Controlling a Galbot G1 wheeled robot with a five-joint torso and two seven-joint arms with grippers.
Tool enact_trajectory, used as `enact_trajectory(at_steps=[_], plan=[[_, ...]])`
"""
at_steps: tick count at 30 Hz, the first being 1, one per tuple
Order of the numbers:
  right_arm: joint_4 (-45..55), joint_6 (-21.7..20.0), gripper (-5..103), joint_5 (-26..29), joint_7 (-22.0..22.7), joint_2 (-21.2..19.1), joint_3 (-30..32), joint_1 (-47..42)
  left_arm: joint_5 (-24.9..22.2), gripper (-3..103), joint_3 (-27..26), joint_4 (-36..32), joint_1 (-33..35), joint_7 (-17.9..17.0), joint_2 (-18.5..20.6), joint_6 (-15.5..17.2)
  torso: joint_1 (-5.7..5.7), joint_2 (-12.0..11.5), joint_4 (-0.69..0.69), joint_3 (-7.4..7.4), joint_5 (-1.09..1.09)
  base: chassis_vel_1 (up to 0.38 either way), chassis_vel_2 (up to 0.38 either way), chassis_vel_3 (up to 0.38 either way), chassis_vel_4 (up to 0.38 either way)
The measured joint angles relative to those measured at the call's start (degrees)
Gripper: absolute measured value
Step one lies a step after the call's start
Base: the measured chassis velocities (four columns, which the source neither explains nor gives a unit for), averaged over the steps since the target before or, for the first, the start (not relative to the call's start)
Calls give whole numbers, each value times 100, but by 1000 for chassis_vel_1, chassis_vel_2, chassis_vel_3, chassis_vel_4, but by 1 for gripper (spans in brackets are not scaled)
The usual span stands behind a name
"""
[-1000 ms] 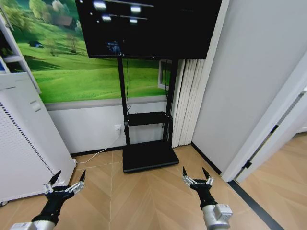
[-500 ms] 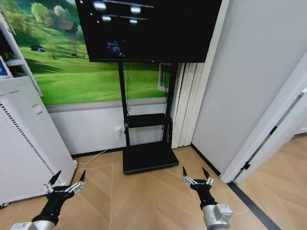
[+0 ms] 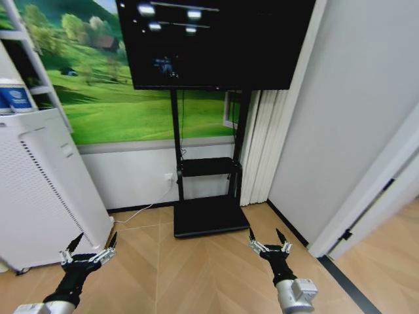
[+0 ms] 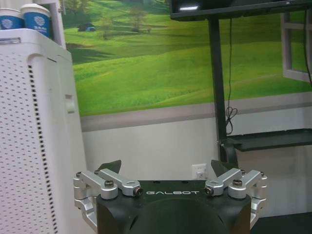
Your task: Pick up the trash bin and place the garbage on the floor into it.
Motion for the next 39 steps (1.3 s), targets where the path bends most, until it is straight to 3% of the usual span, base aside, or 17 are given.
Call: enact_trajectory(at_steps=[39], plan=[[0, 0, 100, 0, 0, 0, 1, 0, 0, 100, 0, 0, 0, 0, 0, 0, 365, 881, 2, 514, 0, 17, 18, 15, 18]])
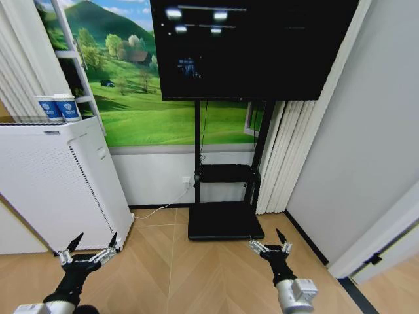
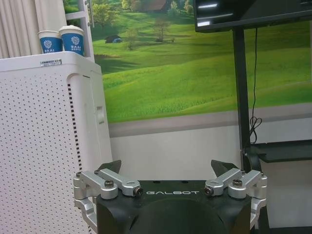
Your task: Pick up the trash bin and place the garbage on the floor into it.
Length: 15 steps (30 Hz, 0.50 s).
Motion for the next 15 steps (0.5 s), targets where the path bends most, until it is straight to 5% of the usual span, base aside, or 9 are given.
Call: enact_trajectory(at_steps=[15], plan=[[0, 0, 100, 0, 0, 0, 0, 0, 0, 100, 0, 0, 0, 0, 0, 0, 171, 418, 0, 247, 0, 0, 0, 0, 0]])
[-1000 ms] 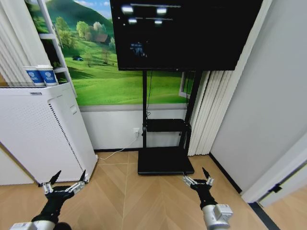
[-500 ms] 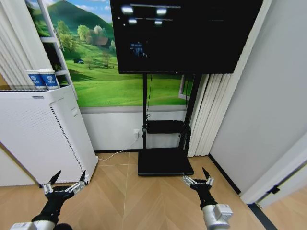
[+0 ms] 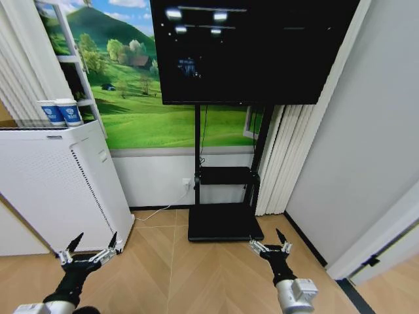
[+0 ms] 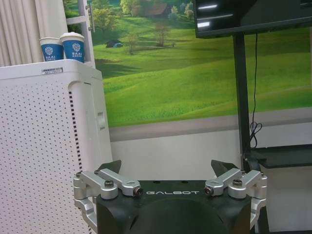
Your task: Pick up the trash bin and place the garbage on the floor into it.
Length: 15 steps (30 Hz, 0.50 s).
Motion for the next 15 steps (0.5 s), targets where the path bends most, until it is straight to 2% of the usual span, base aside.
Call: enact_trajectory(at_steps=[15], plan=[[0, 0, 100, 0, 0, 0, 0, 0, 0, 100, 0, 0, 0, 0, 0, 0, 164, 381, 0, 218, 0, 0, 0, 0, 0]])
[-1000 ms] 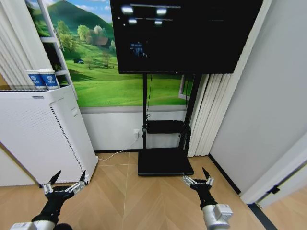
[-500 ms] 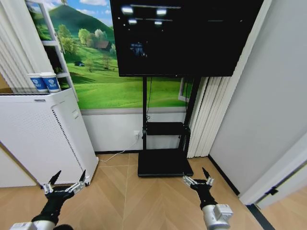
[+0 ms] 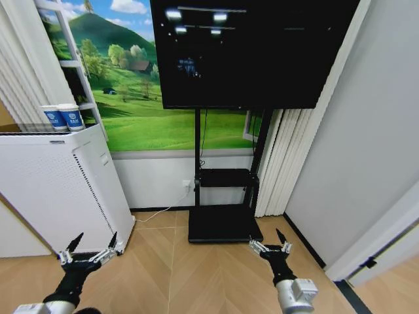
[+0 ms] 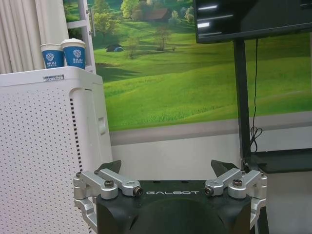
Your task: Pick up the trash bin and place the garbage on the floor into it.
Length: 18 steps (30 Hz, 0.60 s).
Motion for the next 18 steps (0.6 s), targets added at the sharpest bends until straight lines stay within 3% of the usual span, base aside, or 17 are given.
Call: enact_trajectory(at_steps=[11, 18], plan=[[0, 0, 100, 0, 0, 0, 0, 0, 0, 100, 0, 0, 0, 0, 0, 0, 109, 251, 0, 142, 0, 0, 0, 0, 0], [0, 0, 100, 0, 0, 0, 0, 0, 0, 100, 0, 0, 0, 0, 0, 0, 113, 257, 0, 146, 0, 0, 0, 0, 0]])
